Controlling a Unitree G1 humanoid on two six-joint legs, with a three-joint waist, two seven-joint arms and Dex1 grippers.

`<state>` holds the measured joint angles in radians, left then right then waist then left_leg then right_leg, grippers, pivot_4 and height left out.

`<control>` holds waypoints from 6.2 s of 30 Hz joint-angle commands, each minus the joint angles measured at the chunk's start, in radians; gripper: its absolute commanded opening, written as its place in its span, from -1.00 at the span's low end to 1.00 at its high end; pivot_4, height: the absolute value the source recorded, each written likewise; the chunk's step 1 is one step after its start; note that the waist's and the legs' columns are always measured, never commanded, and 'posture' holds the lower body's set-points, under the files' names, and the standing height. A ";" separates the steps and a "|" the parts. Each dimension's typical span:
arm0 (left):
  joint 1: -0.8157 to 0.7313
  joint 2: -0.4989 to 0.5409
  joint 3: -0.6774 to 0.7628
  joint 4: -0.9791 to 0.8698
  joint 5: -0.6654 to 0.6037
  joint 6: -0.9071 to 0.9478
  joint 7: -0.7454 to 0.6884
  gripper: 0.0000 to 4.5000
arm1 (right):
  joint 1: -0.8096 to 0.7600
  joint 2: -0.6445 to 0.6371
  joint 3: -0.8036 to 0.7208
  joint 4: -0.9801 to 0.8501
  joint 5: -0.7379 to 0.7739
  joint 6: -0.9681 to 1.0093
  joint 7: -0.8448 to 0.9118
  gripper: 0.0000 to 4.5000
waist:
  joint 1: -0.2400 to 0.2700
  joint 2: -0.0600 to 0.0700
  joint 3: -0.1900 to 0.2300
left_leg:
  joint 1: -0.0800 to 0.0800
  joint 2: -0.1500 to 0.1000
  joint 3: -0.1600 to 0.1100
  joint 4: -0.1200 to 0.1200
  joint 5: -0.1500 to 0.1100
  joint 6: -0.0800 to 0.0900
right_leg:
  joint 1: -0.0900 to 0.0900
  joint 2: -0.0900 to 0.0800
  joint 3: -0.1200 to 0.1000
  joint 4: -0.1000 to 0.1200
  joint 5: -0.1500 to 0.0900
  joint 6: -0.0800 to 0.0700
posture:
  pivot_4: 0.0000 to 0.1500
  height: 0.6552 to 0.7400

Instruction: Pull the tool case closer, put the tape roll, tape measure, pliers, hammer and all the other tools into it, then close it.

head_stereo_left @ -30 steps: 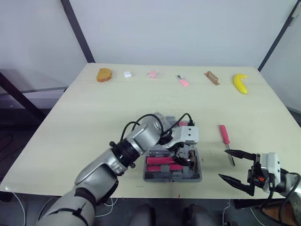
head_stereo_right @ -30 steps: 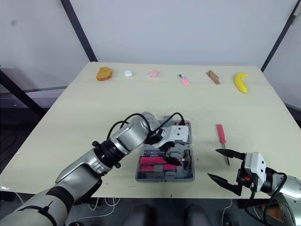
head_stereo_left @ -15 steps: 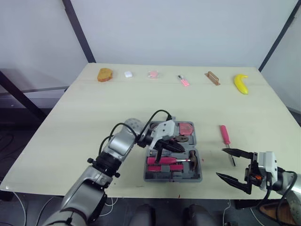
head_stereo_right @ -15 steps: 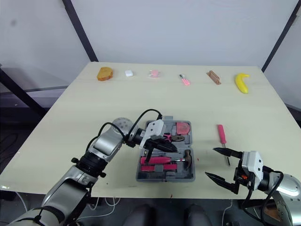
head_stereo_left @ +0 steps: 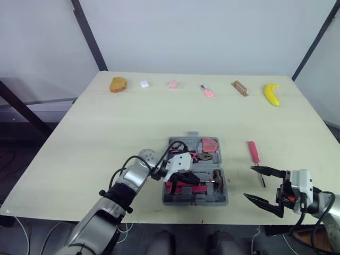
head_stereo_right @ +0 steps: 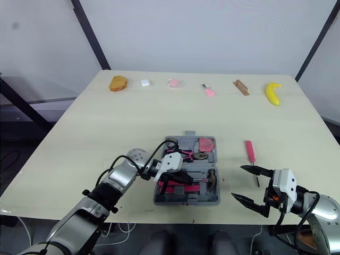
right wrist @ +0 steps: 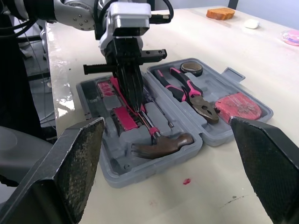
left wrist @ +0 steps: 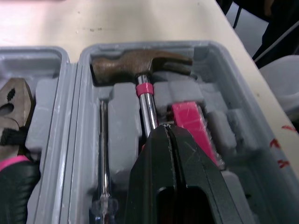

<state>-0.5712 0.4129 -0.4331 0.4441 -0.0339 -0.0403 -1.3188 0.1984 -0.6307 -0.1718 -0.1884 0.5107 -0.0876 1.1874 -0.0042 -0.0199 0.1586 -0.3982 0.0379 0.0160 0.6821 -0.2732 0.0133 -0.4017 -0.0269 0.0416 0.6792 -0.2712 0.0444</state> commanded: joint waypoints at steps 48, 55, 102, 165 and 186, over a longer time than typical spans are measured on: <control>0.740 0.230 0.834 -0.336 -0.420 0.159 0.276 0.97 | 0.272 0.110 -0.306 0.344 0.018 -0.183 -0.150 1.00 | -0.007 0.003 -0.003 | 0.012 0.002 0.003 -0.010 0.000 0.000 | 0.004 -0.005 0.004 -0.002 -0.002 -0.003 | 1.00 1.00; 0.675 0.229 0.781 -0.360 -0.426 0.156 0.246 0.97 | 0.180 0.123 -0.281 0.339 -0.079 -0.208 -0.285 1.00 | -0.009 0.002 -0.003 | 0.014 0.001 0.006 -0.011 0.000 0.000 | 0.004 -0.004 0.006 -0.001 -0.001 -0.001 | 1.00 1.00; 0.311 0.349 0.494 -0.720 -0.535 0.331 0.038 1.00 | -0.306 0.321 0.044 0.301 -0.367 0.330 -0.893 -0.84 | -0.016 0.003 -0.002 | 0.012 0.001 0.004 -0.013 0.000 0.000 | 0.003 -0.001 0.007 -0.002 -0.001 -0.001 | 1.00 1.00; 0.630 0.582 0.600 -0.488 -0.590 -0.065 -0.278 1.00 | -0.723 0.122 0.943 -0.196 -0.478 0.878 -0.265 -0.84 | -0.014 -0.001 0.003 | -0.002 0.002 0.001 -0.011 0.000 0.000 | -0.009 -0.002 0.002 -0.001 -0.001 -0.001 | 1.00 1.00; 0.570 0.543 0.580 -0.485 -0.561 -0.037 -0.270 1.00 | -0.639 0.165 0.761 -0.142 -0.345 0.679 -0.215 -0.43 | -0.013 -0.001 0.003 | -0.002 0.002 0.001 -0.011 0.000 0.000 | -0.009 -0.002 0.002 -0.001 -0.001 -0.001 | 1.00 1.00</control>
<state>0.0029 0.9552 0.1435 -0.0245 -0.5901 -0.0806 -1.5565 -0.4475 -0.4650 0.6006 -0.3400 0.1668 0.6517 0.9721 -0.0169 -0.0209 0.1617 -0.3999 0.0397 0.0173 0.6712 -0.2732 0.0133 -0.4104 -0.0291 0.0434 0.6781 -0.2717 0.0432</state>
